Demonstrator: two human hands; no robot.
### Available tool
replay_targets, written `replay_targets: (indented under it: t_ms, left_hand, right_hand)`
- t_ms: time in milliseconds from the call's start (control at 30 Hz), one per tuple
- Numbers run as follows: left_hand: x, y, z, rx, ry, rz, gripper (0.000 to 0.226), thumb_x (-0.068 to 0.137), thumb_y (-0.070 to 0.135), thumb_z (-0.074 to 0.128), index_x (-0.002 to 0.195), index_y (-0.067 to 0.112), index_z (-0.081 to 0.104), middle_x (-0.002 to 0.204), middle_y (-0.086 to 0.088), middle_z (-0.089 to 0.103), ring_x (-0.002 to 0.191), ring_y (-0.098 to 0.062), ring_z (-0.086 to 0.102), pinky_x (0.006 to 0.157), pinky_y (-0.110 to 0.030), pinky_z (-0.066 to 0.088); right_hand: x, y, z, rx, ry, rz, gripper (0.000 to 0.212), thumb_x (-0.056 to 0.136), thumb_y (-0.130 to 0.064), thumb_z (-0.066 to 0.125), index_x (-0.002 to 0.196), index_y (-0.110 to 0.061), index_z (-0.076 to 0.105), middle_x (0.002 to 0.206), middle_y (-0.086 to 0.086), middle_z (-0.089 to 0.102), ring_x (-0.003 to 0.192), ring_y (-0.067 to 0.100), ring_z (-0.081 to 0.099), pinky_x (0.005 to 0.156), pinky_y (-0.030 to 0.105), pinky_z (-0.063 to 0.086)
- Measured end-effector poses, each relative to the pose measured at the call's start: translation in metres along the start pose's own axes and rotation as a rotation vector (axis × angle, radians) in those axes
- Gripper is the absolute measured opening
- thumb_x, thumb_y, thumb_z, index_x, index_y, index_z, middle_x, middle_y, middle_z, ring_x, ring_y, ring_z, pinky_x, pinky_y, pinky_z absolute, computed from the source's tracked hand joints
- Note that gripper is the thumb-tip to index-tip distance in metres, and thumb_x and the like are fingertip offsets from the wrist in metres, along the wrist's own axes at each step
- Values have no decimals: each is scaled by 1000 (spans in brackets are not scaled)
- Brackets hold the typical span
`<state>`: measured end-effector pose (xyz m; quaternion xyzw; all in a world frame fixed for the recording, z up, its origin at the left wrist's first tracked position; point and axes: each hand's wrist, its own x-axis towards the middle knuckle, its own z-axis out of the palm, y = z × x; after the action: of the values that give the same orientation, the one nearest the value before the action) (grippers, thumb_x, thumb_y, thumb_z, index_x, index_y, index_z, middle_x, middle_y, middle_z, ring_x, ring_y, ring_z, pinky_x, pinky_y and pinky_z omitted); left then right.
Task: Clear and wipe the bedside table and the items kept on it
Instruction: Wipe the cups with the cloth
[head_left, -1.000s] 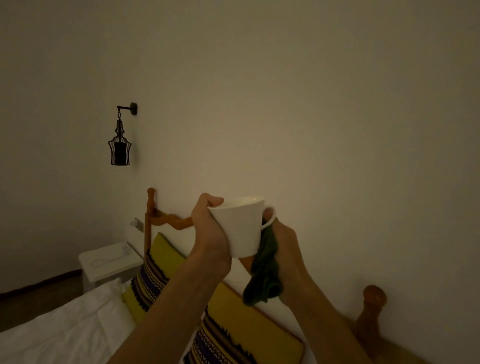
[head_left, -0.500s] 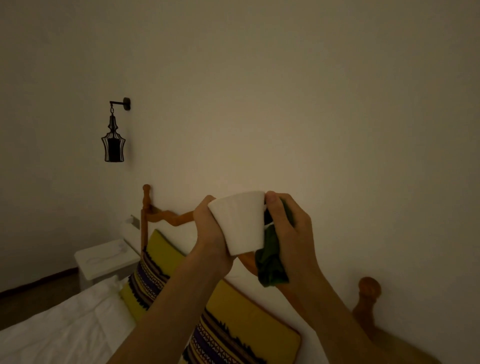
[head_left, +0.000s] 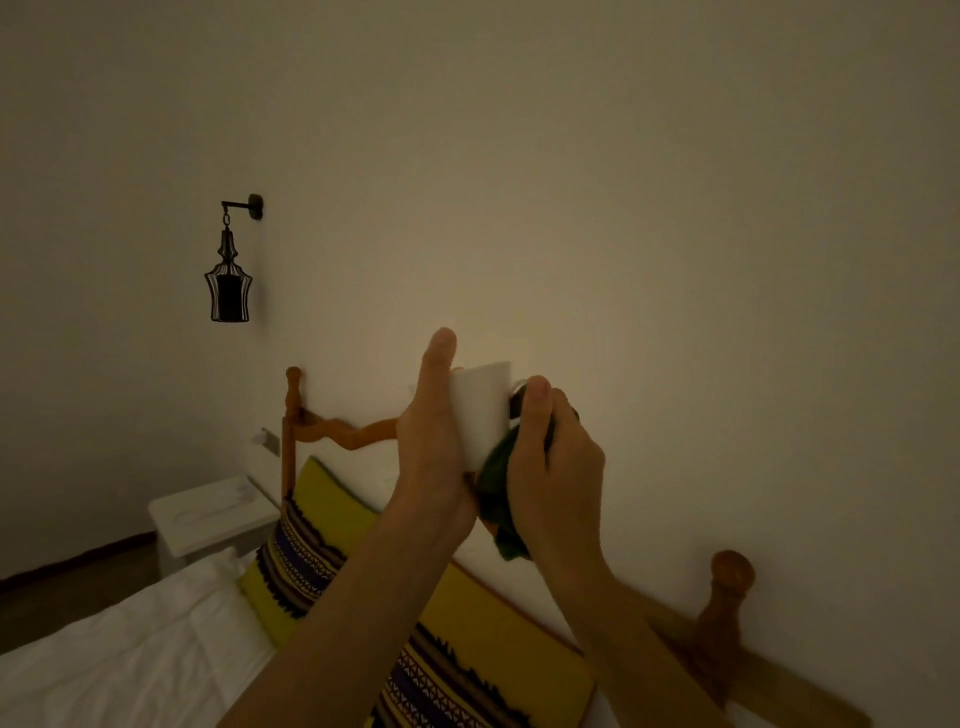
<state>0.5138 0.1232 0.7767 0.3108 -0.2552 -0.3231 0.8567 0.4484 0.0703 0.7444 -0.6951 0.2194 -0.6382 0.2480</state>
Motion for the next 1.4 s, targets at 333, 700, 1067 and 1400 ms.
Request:
replay_targets:
  t_ms: [333, 700, 1067, 1400]
  left_hand:
    - [-10, -4, -14, -153, -106, -133, 93, 48, 59, 91, 125, 17, 60, 112, -16, 73, 104, -35, 71, 81, -46, 57]
    - [6, 8, -29, -237, -72, -74, 44, 80, 47, 74, 110, 18, 59, 86, -8, 78, 81, -27, 76, 64, -39, 61]
    - [10, -6, -43, -69, 0, -15, 51, 70, 43, 80, 110, 17, 62, 91, -4, 78, 87, -23, 76, 69, -37, 60]
    - [19, -32, -76, 219, 46, 51, 55, 69, 48, 83, 116, 22, 68, 117, -5, 71, 105, -23, 71, 76, -38, 60]
  right_hand:
    - [7, -12, -6, 210, 274, 10, 34, 103, -46, 35, 123, -21, 47, 102, -10, 60, 91, 3, 63, 72, 20, 55]
    - [-10, 2, -12, -96, -103, -344, 19, 96, -23, 54, 102, -7, 60, 100, 4, 57, 79, 4, 55, 70, 7, 46]
    - [-4, 14, -9, -24, -83, -152, 5, 97, -19, 60, 99, -14, 59, 88, 1, 63, 79, 11, 62, 72, 28, 57]
    - [-18, 63, 16, 105, -173, 192, 9, 101, -23, 54, 100, -18, 61, 90, -5, 65, 81, 9, 64, 74, 29, 56]
